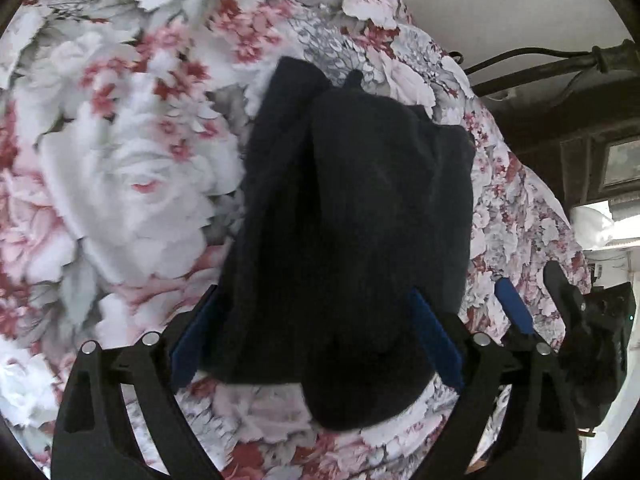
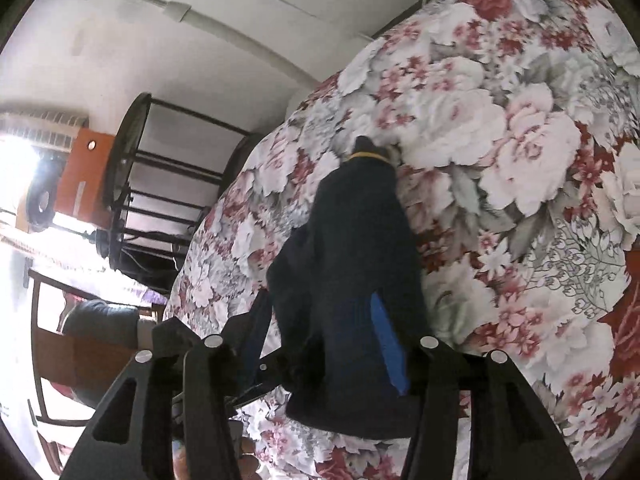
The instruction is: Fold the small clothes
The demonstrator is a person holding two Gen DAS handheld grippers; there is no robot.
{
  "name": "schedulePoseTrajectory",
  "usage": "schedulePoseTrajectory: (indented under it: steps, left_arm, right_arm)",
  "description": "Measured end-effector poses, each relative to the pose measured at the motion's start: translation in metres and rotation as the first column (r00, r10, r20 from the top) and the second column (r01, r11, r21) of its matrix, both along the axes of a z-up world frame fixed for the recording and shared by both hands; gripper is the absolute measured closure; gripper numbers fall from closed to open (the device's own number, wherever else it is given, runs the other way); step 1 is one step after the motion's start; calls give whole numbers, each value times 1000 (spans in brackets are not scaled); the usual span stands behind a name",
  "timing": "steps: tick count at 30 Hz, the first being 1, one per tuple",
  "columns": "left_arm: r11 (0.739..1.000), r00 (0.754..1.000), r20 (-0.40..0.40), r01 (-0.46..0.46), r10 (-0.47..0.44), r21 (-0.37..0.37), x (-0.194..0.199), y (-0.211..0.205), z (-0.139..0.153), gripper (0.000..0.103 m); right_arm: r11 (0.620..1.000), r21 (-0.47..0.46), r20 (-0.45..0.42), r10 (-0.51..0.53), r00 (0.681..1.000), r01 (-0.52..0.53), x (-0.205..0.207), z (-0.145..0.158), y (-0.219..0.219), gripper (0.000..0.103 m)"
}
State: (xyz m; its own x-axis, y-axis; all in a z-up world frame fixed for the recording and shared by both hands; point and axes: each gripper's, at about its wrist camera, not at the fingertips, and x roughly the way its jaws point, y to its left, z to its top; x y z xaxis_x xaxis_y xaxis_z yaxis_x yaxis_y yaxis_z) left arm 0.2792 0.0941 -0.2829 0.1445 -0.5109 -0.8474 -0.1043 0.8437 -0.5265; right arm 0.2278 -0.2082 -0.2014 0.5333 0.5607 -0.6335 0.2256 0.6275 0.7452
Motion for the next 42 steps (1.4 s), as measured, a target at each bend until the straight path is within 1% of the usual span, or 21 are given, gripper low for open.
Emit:
schedulePoseTrajectory:
  steps: [3, 6, 9, 13, 14, 16, 18, 19, 20, 23, 26, 29, 32, 33, 34, 35, 36, 37, 39, 40, 42]
  left_arm:
    - [1000, 1000, 16, 18, -18, 0, 2, -12, 0, 13]
    - [999, 998, 55, 23, -21, -47, 4, -16, 9, 13]
    - [998, 999, 54, 0, 4, -70, 5, -11, 11, 14]
    - [996, 989, 128, -60, 68, -62, 0, 16, 44, 14]
    - [995, 987, 142, -65, 76, -80, -1, 22, 51, 14]
    - [984, 986, 153, -33, 60, -177, -6, 26, 59, 14]
    - [964, 992, 124, 30, 3, -265, -6, 15, 53, 14]
    - [960, 994, 106, 54, -25, -274, -6, 7, 48, 14]
    - [963, 995, 89, 71, -49, -262, -5, 0, 42, 14]
    - [982, 995, 23, 100, -98, -162, -2, -15, 19, 14]
    - [992, 994, -39, 96, -100, -76, -1, -17, -1, 14]
    - [992, 995, -34, 90, -94, -90, 2, -17, -4, 12]
    - [989, 996, 10, 86, -86, -123, 7, -25, -6, 13]
    - [988, 997, 36, 79, -74, -136, 7, -27, -4, 20]
    - [986, 996, 55, 76, -68, -145, 7, -28, -2, 32]
    - [986, 996, 66, 77, -68, -149, 7, -29, -1, 56]
    - [986, 996, 71, 68, -57, -155, 9, -30, 0, 68]
    - [985, 996, 74, 59, -47, -164, 10, -28, 0, 70]
    - [985, 996, 83, 36, -22, -170, 8, -23, 2, 76]
    - [985, 996, 92, 30, -15, -171, 8, -19, 6, 76]
    - [985, 990, 141, 35, -11, -171, 7, -17, 22, 78]
  right_arm:
    - [1000, 22, -22, -9, 1000, 9, 2, -10, -5, 50]
    - [999, 32, -23, -7, 1000, 8, 5, -13, -5, 50]
    - [999, 38, -17, -8, 1000, 8, 6, -13, -6, 50]
    - [998, 60, -14, -11, 1000, 11, 4, -13, -10, 50]
    - [998, 65, -10, -11, 1000, 12, 4, -12, -11, 50]
    - [997, 70, -4, -10, 1000, 10, 3, -10, -12, 50]
    - [997, 76, 0, -8, 1000, 8, 3, -9, -11, 50]
    - [997, 77, 0, -6, 1000, 6, 3, -9, -11, 50]
    - [997, 77, 0, -5, 1000, 5, 3, -8, -10, 50]
    - [997, 78, -3, -9, 1000, 10, 2, -8, -11, 50]
    - [997, 82, -6, -11, 1000, 12, 3, -10, -12, 49]
    - [997, 80, -6, 0, 1000, 0, 4, -11, -10, 49]
    - [998, 69, 4, 0, 1000, 0, 5, -13, -8, 49]
    - [998, 64, 9, 1, 1000, -2, 5, -13, -7, 53]
    - [998, 57, 17, 6, 1000, -7, 5, -13, -6, 61]
    - [999, 48, 28, 7, 1000, -8, 6, -11, -4, 66]
    - [999, 36, 39, 3, 999, -4, 6, -10, -3, 75]
    - [1000, 19, 45, 0, 999, -1, 7, -8, -2, 80]
    - [1000, -20, 44, -1, 999, 2, 9, -9, 2, 81]
    - [999, -47, 30, 6, 1000, -4, 12, -11, 5, 82]
    - [998, -60, -9, 17, 1000, -18, 15, -20, 14, 86]
